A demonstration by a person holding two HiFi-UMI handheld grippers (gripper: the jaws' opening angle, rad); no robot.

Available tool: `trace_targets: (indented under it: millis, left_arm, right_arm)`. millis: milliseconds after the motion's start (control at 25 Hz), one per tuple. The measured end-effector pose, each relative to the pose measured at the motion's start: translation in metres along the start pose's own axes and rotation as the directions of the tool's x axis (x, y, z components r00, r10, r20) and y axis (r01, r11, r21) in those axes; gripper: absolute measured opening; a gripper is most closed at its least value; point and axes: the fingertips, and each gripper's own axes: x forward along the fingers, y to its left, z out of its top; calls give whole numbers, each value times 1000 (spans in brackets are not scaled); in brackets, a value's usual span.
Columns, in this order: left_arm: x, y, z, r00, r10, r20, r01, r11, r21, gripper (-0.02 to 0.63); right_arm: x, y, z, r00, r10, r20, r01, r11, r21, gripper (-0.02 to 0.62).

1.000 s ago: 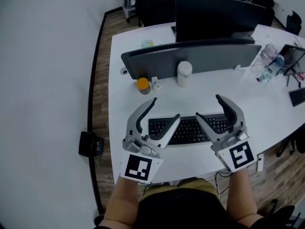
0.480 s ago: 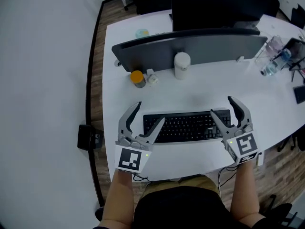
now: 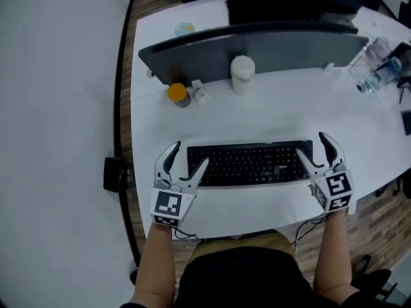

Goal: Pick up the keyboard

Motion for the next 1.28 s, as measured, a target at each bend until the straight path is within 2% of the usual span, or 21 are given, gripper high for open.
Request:
trace_targets:
  millis: [160,280,400,640,920,1120,1200,1280]
  left_arm:
    - [7,1,-37,996,7,-91,-10,1000,-28,330]
    - [12,-2,-64,986,-28,-164,11,995,-103,337]
    - [14,-6,-90,969,-82,-231,41,983,-179,356]
    - [16,-13,-125,932,-159,-326,69,960,-271,371]
    - [13,-21,-150,895,-239,-378,85,920,-382,390]
    - [11,-25,-170,858,-278,-431,71,897,-436,391]
    - [12,-21,-174,855,-271,-442,49,891,-452,391]
    - [13,-19,-174,859,-270,-435,38,881,-471,388]
  right_arm:
    - [6,-10,-34,998,12,-62,-8,998,65,296]
    - [9,-16,-60,994,25,-111,-13,994,110,296]
    - [11,-20,-81,989,41,-142,-16,985,169,298]
    - [15,-24,-114,976,80,-202,-28,969,247,298]
    - [19,-18,-152,947,167,-276,-60,932,358,298]
    - [20,-16,-159,937,227,-264,-87,887,453,298]
    - [21,-17,-160,938,247,-244,-99,865,493,299]
    - [21,-17,-160,938,254,-235,-109,861,496,299]
